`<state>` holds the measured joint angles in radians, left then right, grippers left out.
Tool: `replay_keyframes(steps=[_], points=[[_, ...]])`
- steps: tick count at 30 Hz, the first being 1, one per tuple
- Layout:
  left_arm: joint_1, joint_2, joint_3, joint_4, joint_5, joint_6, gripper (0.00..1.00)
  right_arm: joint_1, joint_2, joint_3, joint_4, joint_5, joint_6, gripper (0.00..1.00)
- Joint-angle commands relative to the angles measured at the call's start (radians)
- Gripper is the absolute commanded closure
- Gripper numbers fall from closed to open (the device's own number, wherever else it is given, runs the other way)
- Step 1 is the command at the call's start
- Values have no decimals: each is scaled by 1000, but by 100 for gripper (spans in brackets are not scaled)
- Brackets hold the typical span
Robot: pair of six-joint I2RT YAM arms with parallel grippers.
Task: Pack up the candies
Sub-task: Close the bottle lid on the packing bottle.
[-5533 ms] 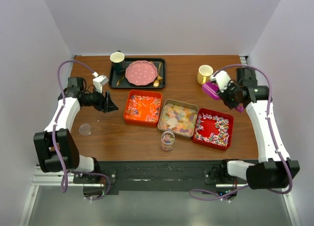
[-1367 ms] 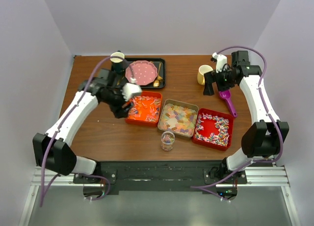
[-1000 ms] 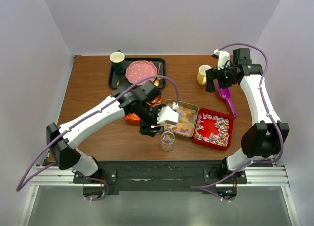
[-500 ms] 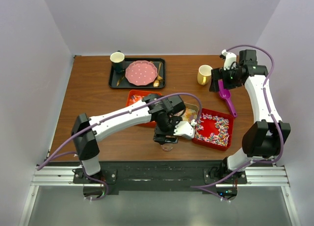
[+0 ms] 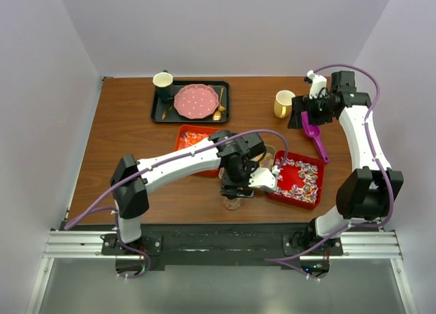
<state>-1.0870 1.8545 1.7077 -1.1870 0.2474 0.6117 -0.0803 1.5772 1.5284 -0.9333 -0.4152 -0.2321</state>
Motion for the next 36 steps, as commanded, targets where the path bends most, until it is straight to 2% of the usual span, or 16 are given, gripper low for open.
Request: replay_keyframes(steps=[1, 12, 18, 20, 21, 27, 30, 33, 35, 36], points=[[-7, 44, 72, 12, 7, -23, 36, 2, -59, -23, 16, -39, 11, 2], [-14, 18, 26, 3, 23, -24, 35, 2, -74, -56, 14, -56, 10, 3], [-17, 18, 1, 16, 16, -33, 25, 2, -59, -44, 16, -71, 17, 2], [-19, 18, -2, 36, -10, -50, 14, 2, -59, -39, 11, -71, 16, 2], [-21, 15, 3, 47, -20, -56, 0, 2, -59, -31, 7, -71, 11, 3], [-19, -78, 35, 64, -59, -78, 0, 1, -69, 10, -42, -66, -30, 2], [-13, -191, -38, 91, -76, -104, 0, 2, -56, 82, -136, -63, -100, 2], [7, -332, -248, 144, -86, -156, 0, 2, -49, 154, -222, -22, -162, 1], [44, -421, -318, 173, -48, -211, 0, 2, -55, 179, -255, 15, -179, 1], [102, -452, -347, 216, -34, -233, 0, -1, -72, 190, -259, 22, -188, 1]])
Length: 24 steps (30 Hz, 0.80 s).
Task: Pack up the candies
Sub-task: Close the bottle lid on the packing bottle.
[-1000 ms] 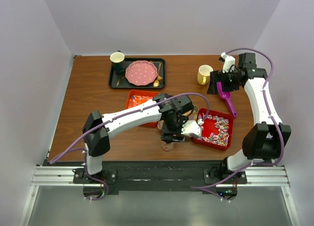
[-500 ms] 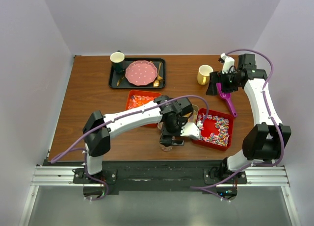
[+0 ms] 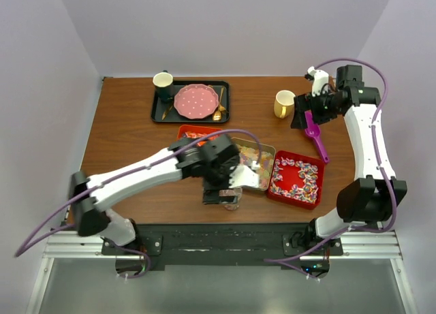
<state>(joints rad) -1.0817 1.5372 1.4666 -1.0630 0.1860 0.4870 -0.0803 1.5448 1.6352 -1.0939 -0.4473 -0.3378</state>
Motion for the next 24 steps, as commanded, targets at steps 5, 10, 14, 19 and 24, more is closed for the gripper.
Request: replay_keyframes(steps=[5, 10, 14, 19, 24], points=[[186, -473, -426, 375, 58, -241, 0, -6, -101, 92, -51, 90, -47, 1], [183, -712, -807, 816, 70, -479, 0, -6, -126, 75, -27, 4, 46, 1], [180, -710, -1027, 1114, 87, -565, 0, -6, -115, 98, -74, -172, 2, 3], [105, -628, -1232, 1539, -24, -492, 0, 11, -149, 35, -47, -292, -121, 4], [100, -411, -1250, 1794, 22, -384, 0, 146, -129, -40, -130, -255, -325, 16]])
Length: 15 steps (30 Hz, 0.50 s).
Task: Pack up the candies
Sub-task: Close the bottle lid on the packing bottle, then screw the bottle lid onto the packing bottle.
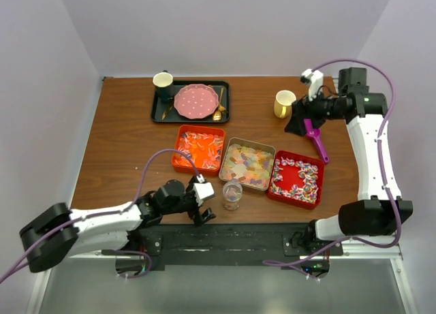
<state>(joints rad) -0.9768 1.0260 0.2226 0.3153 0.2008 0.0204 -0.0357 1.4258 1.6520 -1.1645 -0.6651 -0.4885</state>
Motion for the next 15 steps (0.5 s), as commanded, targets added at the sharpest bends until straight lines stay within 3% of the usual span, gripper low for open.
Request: replay_keyframes(steps=[1, 6, 11, 15], points=[[-3, 149, -15, 454, 56, 136, 0, 146, -16, -78, -51, -33, -170, 16], [-5, 281, -51, 614, 129, 181, 0, 285, -19, -156, 46, 22, -78, 16], [-5, 497, -68, 908, 149, 179, 0, 313, 1, -166, 81, 12, -39, 17], [0, 586, -63, 1028, 184, 145, 7, 353, -1, -178, 60, 9, -70, 19]])
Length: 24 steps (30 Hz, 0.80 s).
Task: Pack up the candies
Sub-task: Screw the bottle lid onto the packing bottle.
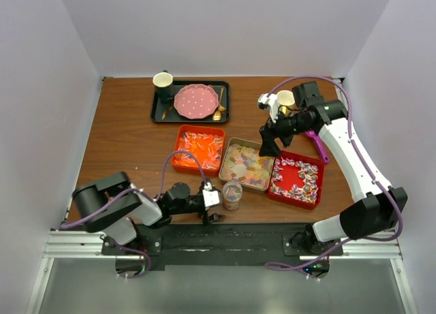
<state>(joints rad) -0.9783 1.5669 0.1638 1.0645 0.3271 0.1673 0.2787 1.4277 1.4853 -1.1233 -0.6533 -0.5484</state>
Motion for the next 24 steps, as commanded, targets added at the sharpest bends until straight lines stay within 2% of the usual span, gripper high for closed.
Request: replay_keyframes(steps=[1, 3, 7, 14, 18, 21, 22, 24], points=[[-5, 62, -4, 291, 70, -11, 9, 53, -10, -34, 20, 0, -21, 20], [-5, 85, 3, 311, 87, -32, 14, 104, -24, -68, 43, -3, -35, 22], [-8, 127, 22, 342, 70, -43, 13, 229, -18, -143, 86, -11, -79, 25], [-26, 191, 68, 318, 3, -31, 14, 324, 45, -177, 117, -46, -183, 41], [-31, 222, 85, 325, -31, -41, 14, 359, 62, -184, 125, -69, -203, 47], [-33, 225, 86, 322, -43, -38, 15, 401, 50, -206, 143, -69, -212, 56], [-33, 225, 86, 319, -48, -40, 16, 412, 47, -217, 146, -69, -212, 62], [-33, 226, 94, 302, -51, -41, 21, 447, 39, -226, 158, -65, -211, 66]])
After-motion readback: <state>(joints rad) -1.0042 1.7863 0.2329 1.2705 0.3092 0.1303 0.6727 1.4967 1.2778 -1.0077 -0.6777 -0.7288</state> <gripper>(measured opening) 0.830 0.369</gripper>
